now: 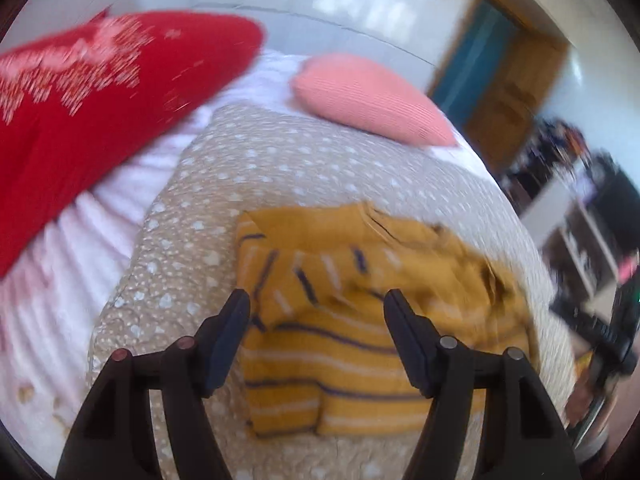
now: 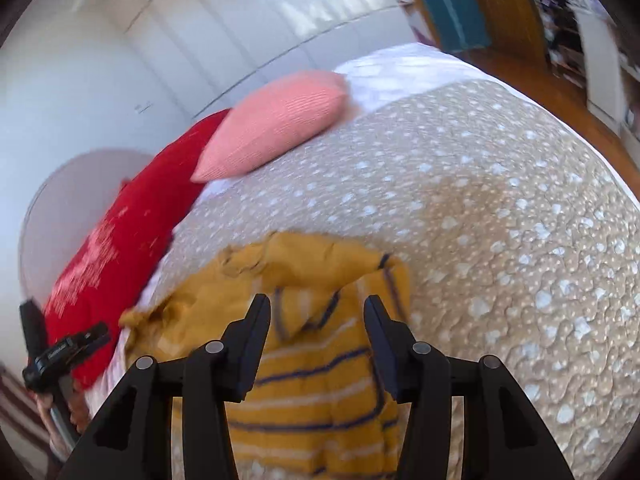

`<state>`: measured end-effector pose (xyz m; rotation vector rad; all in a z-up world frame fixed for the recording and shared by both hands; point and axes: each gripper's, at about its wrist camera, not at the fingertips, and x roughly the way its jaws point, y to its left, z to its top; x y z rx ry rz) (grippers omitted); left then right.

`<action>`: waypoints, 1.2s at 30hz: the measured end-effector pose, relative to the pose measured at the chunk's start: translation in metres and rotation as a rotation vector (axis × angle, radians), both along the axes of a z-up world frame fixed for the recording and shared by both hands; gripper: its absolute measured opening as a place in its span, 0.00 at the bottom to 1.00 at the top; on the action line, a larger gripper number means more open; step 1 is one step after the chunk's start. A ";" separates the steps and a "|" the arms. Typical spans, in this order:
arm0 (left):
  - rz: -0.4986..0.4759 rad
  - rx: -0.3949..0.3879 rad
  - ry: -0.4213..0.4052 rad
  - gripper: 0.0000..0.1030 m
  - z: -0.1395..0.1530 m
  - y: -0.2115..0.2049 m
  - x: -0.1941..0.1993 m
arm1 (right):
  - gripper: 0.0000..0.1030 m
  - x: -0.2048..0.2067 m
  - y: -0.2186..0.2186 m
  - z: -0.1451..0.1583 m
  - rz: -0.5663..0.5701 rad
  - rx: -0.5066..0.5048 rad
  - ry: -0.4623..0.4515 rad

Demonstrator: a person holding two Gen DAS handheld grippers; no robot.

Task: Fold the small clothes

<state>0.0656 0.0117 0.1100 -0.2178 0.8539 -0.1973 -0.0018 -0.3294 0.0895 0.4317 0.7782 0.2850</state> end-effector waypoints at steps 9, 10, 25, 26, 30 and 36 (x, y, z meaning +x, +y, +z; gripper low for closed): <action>-0.172 0.137 0.073 0.66 -0.034 -0.078 0.045 | 0.38 0.034 0.093 -0.024 0.278 -0.203 0.054; -0.126 0.141 0.091 0.66 -0.039 -0.077 0.066 | 0.38 0.050 0.095 -0.028 0.254 -0.223 0.067; 0.205 0.053 0.212 0.66 -0.081 0.008 0.139 | 0.38 0.146 0.035 -0.086 0.017 -0.150 0.139; 0.205 0.035 0.200 0.66 -0.075 0.010 0.130 | 0.38 0.144 0.039 -0.083 0.016 -0.168 0.145; 0.211 0.046 0.097 0.73 -0.045 0.009 0.074 | 0.38 0.132 0.064 -0.049 0.014 -0.384 0.139; 0.280 0.070 0.012 0.80 -0.054 0.010 0.003 | 0.74 0.087 0.112 0.021 0.010 -0.485 -0.078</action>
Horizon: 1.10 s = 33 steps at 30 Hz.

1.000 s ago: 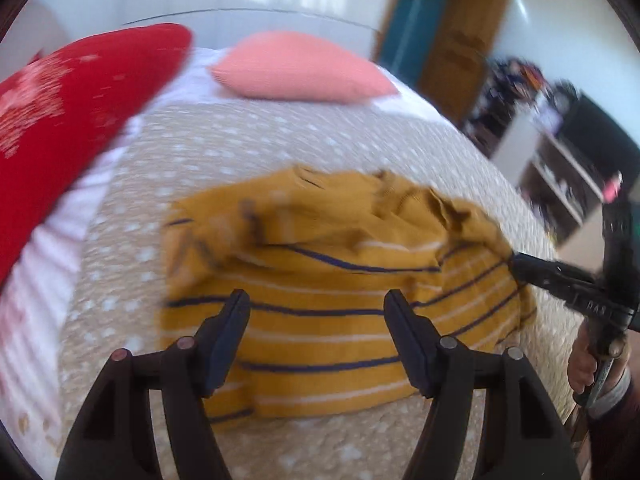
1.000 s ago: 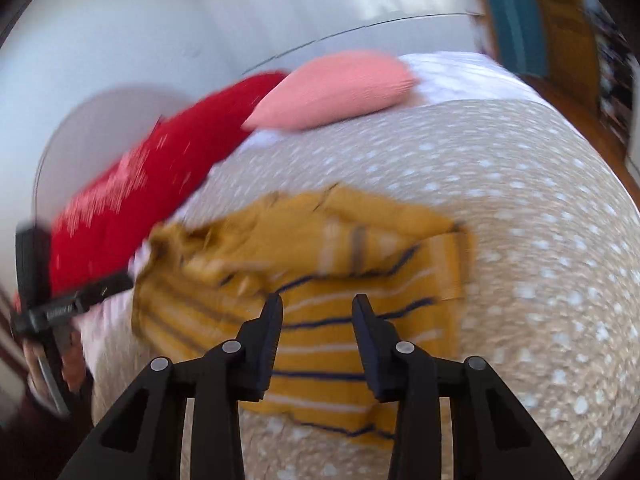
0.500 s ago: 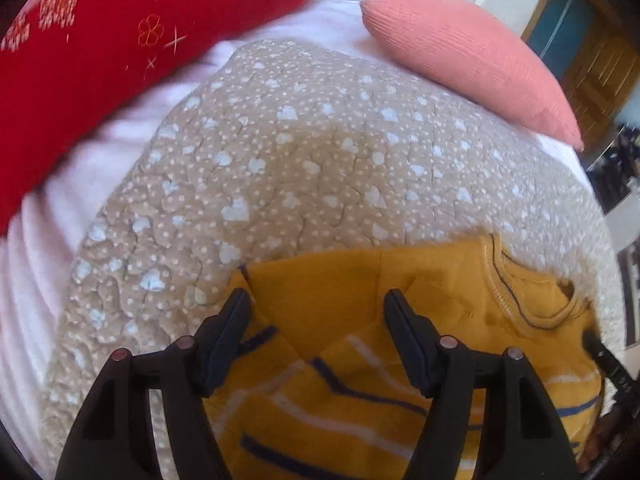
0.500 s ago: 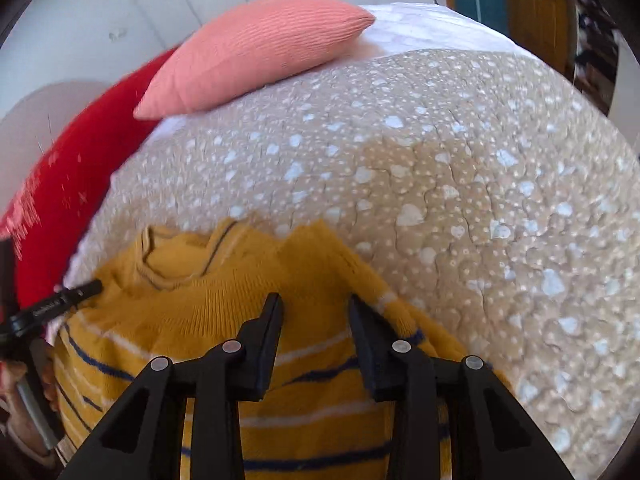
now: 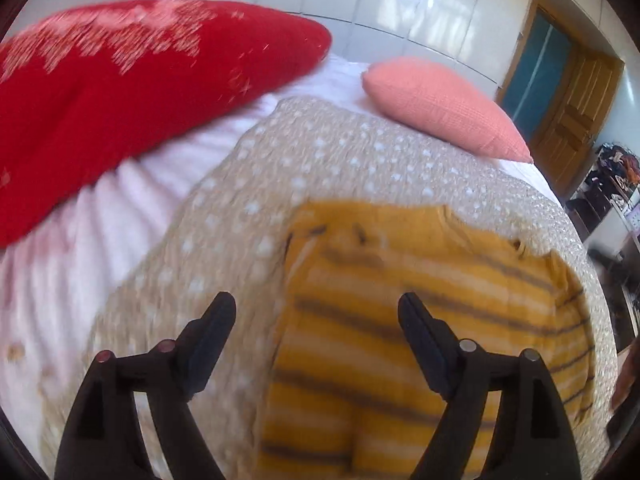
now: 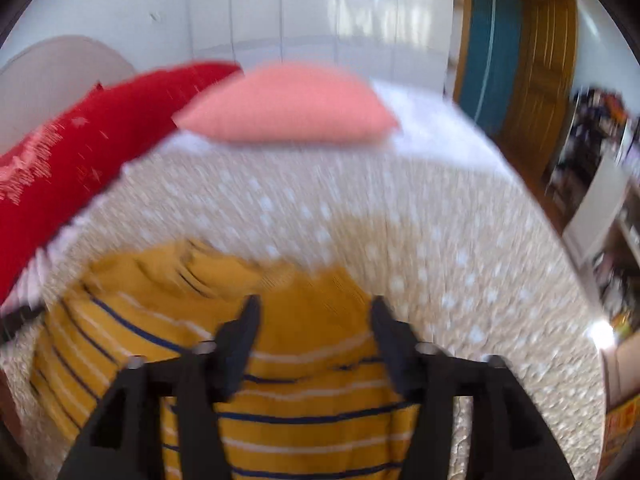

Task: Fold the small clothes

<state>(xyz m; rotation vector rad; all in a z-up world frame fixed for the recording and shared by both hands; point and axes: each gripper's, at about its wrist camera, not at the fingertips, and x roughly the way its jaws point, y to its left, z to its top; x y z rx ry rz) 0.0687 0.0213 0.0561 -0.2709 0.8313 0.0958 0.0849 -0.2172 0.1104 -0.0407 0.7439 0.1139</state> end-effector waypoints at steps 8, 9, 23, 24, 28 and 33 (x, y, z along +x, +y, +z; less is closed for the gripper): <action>-0.024 -0.211 -0.029 0.87 -0.044 0.027 -0.020 | 0.69 0.040 0.093 -0.011 0.154 0.051 0.229; -0.030 -0.228 -0.030 0.88 -0.045 0.029 -0.020 | 0.63 0.047 0.103 -0.016 0.159 0.052 0.247; -0.058 -0.266 -0.039 0.90 -0.049 0.031 -0.021 | 0.38 0.061 0.187 -0.089 0.287 0.046 0.432; -0.060 -0.268 -0.040 0.90 -0.048 0.031 -0.022 | 0.19 0.055 0.189 -0.087 0.305 0.037 0.423; -0.062 -0.267 -0.040 0.90 -0.049 0.032 -0.022 | 0.06 0.044 0.196 -0.070 0.323 -0.035 0.366; -0.060 -0.279 -0.047 0.90 -0.049 0.032 -0.025 | 0.04 0.048 0.195 -0.013 0.251 0.005 0.164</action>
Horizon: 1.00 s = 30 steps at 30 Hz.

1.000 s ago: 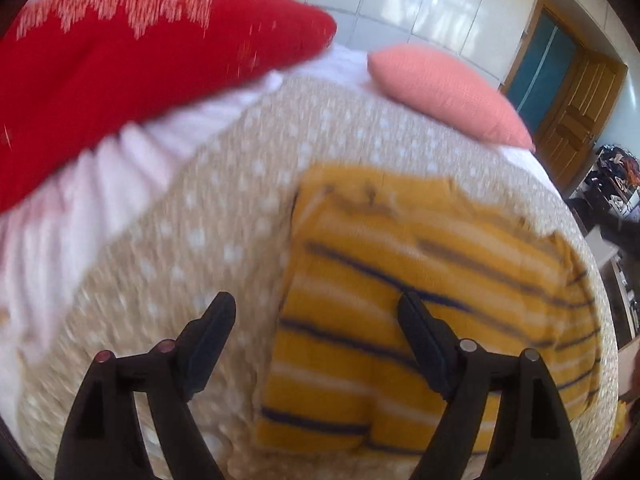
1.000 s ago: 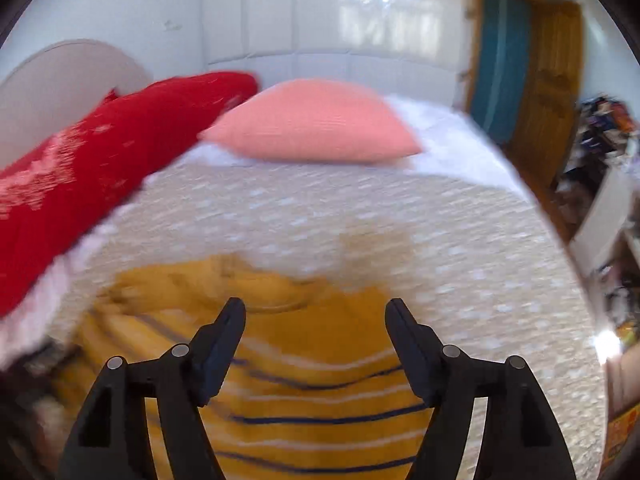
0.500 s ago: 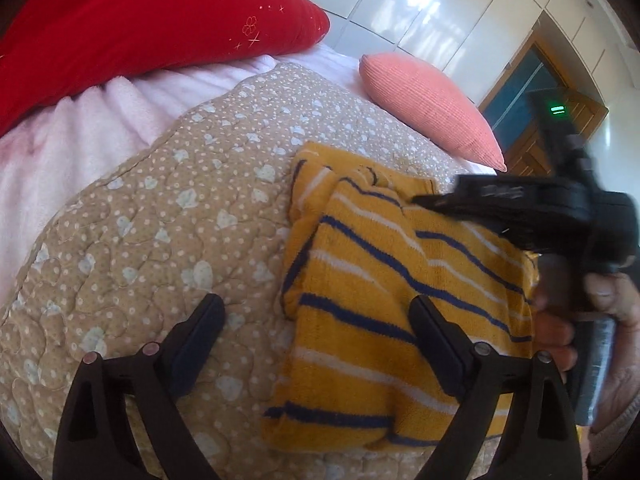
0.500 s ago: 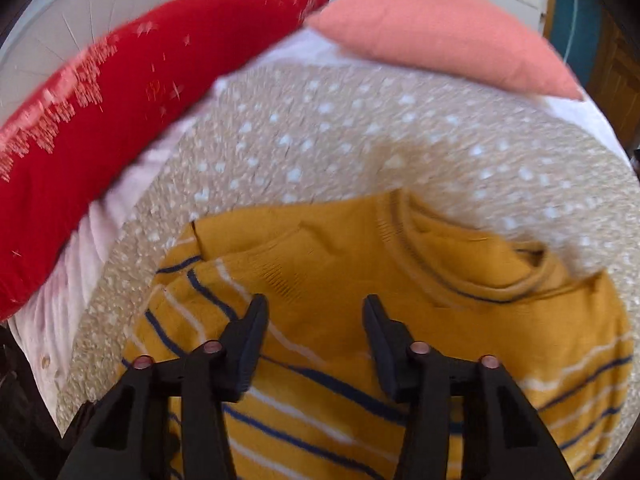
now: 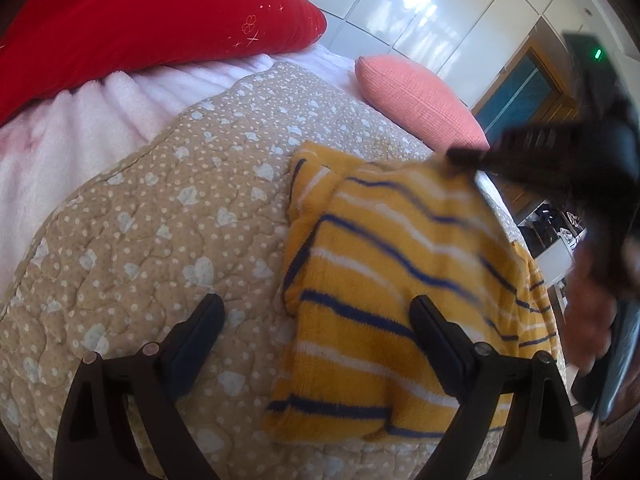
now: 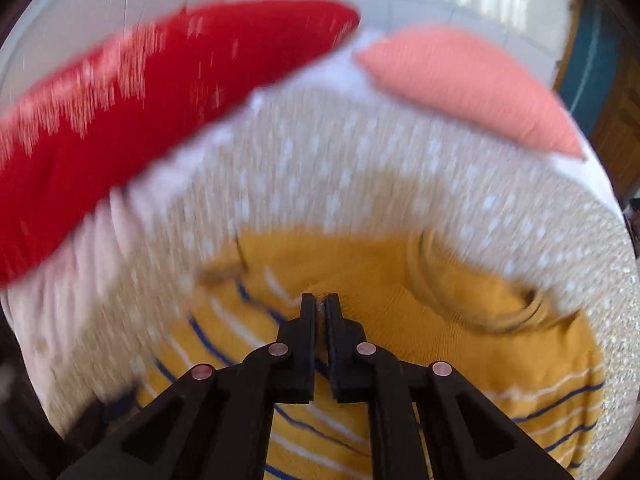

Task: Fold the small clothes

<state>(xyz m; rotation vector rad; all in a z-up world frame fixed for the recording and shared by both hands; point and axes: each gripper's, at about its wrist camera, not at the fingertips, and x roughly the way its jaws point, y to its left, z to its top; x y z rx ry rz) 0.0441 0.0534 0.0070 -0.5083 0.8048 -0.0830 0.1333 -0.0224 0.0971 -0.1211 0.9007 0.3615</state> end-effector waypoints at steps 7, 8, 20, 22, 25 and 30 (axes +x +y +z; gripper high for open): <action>-0.002 -0.004 0.001 0.90 0.000 0.000 -0.001 | 0.14 -0.004 0.002 0.000 -0.034 -0.016 -0.028; -0.002 -0.007 0.000 0.90 0.000 0.001 -0.002 | 0.16 -0.004 -0.003 -0.001 -0.044 -0.005 -0.020; 0.004 0.002 -0.045 0.90 0.015 0.005 -0.017 | 0.19 0.015 -0.003 -0.087 -0.117 -0.172 0.147; 0.023 0.026 -0.062 0.90 0.023 0.010 -0.022 | 0.21 0.021 0.006 -0.089 -0.090 -0.237 0.133; 0.059 0.086 -0.066 0.90 0.031 0.018 -0.025 | 0.30 0.020 0.012 -0.079 -0.064 -0.342 0.140; 0.155 0.162 -0.076 0.90 0.039 0.035 -0.030 | 0.48 -0.025 -0.021 -0.014 -0.093 -0.077 -0.009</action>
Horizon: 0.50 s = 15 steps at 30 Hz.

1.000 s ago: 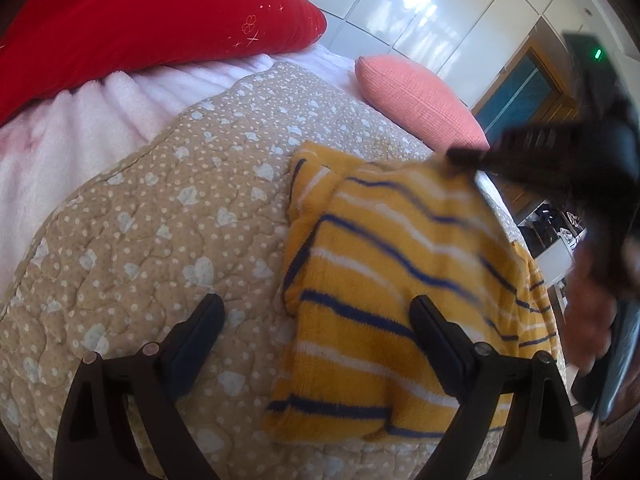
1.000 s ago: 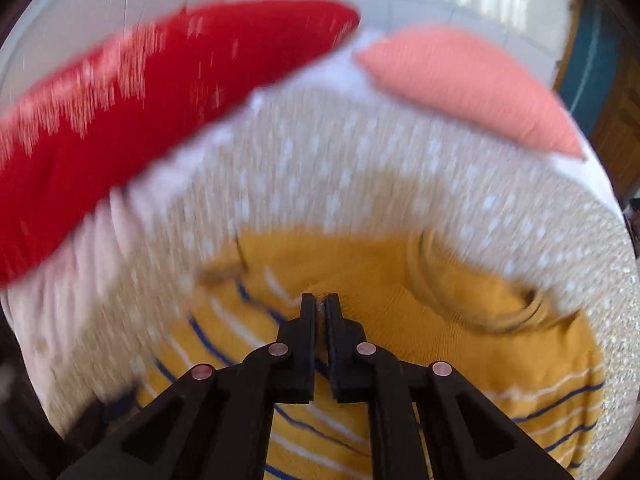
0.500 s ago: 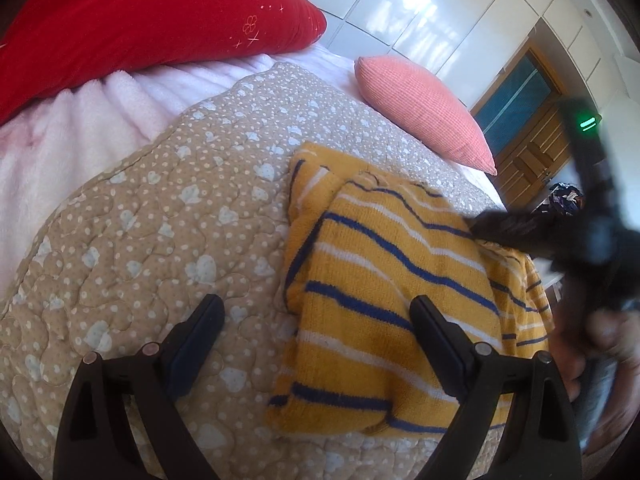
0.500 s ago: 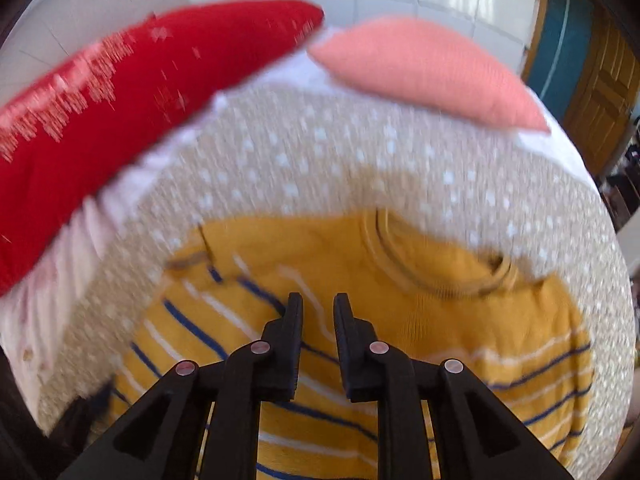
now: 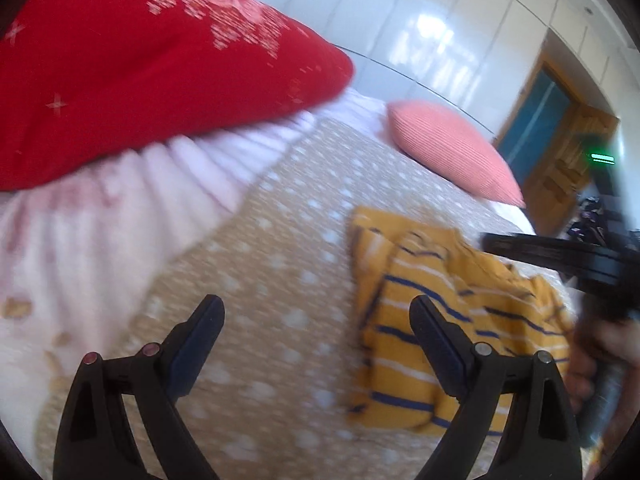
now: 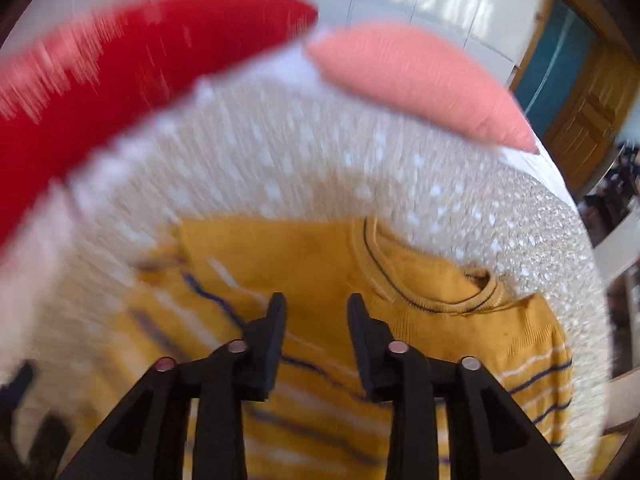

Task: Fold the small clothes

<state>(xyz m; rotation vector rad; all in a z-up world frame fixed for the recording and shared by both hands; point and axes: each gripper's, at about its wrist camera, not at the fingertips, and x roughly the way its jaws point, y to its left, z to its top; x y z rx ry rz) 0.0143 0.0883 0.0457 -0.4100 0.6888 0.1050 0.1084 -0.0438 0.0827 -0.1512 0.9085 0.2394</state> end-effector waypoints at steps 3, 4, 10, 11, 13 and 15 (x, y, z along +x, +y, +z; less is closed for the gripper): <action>0.030 0.016 0.003 0.90 0.000 0.007 0.000 | 0.51 -0.027 -0.009 0.008 0.032 0.074 0.011; 0.032 0.012 0.007 0.90 -0.001 0.008 0.000 | 0.51 -0.033 -0.010 0.005 0.042 0.086 0.025; 0.032 0.017 0.027 0.90 -0.005 0.008 0.003 | 0.51 -0.054 -0.005 -0.029 0.072 0.103 0.108; 0.031 0.016 0.031 0.90 -0.006 0.007 0.003 | 0.51 -0.052 -0.003 -0.038 0.068 0.097 0.132; 0.027 0.012 0.035 0.90 -0.008 0.007 0.004 | 0.51 -0.052 -0.001 -0.050 0.060 0.093 0.157; 0.023 0.008 0.037 0.90 -0.008 0.007 0.004 | 0.54 -0.051 -0.002 -0.056 0.054 0.101 0.160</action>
